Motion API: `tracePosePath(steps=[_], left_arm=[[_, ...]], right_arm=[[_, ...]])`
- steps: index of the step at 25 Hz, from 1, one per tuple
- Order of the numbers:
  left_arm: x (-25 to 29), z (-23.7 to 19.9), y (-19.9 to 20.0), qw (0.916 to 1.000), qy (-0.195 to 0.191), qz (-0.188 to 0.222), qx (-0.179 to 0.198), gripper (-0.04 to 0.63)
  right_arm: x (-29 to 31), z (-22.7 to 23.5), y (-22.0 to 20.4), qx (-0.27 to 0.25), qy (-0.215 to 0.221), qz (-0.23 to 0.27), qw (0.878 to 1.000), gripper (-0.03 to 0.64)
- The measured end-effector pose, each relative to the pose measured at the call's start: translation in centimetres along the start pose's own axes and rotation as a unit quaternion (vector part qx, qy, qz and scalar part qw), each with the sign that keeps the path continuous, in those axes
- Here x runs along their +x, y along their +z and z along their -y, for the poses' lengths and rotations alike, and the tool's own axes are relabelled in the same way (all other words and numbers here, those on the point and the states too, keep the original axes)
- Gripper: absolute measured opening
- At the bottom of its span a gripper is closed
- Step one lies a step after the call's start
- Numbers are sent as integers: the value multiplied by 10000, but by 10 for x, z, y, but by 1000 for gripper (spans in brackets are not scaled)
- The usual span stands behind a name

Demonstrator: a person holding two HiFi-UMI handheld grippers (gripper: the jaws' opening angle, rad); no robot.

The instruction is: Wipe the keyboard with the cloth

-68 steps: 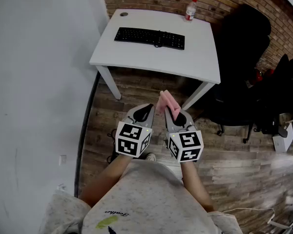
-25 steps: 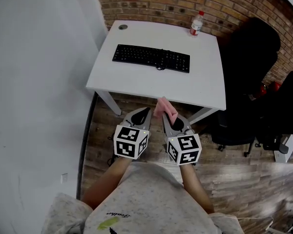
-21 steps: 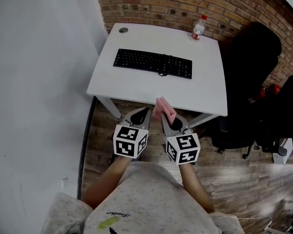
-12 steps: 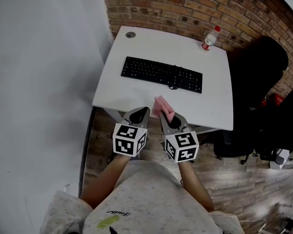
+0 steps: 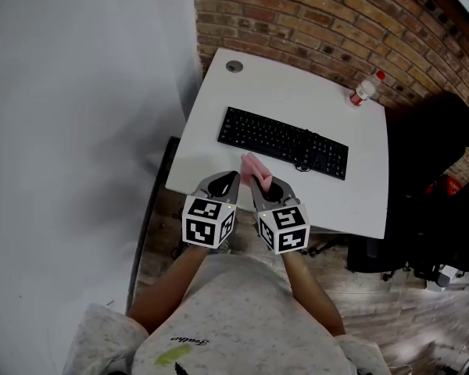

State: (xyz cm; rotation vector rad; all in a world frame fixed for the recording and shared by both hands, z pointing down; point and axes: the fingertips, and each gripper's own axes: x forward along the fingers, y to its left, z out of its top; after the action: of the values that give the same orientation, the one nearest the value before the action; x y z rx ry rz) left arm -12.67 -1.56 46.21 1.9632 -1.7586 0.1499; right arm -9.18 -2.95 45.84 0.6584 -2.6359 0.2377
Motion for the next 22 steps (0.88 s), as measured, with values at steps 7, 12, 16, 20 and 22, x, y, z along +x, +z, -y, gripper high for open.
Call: tracePosePath(steps=[7, 12, 16, 20, 22], left_arm=[[11, -52, 4, 9997, 183, -72, -146, -3], [16, -77, 8, 9992, 308, -138, -234, -3], [20, -92, 7, 9986, 366, -199, -316, -3], [23, -103, 9, 9983, 393, -293, -306, -3], [26, -106, 9, 9983, 389, -330, -282, -3]], right_arm=[[69, -12, 9, -209, 249, -155, 9994, 25], [101, -14, 18, -236, 354, -154, 9990, 26], [123, -15, 15, -209, 384, -199, 9988, 25], [142, -12, 12, -44, 344, -235, 9991, 25], [147, -11, 10, 79, 347, -252, 9991, 25]])
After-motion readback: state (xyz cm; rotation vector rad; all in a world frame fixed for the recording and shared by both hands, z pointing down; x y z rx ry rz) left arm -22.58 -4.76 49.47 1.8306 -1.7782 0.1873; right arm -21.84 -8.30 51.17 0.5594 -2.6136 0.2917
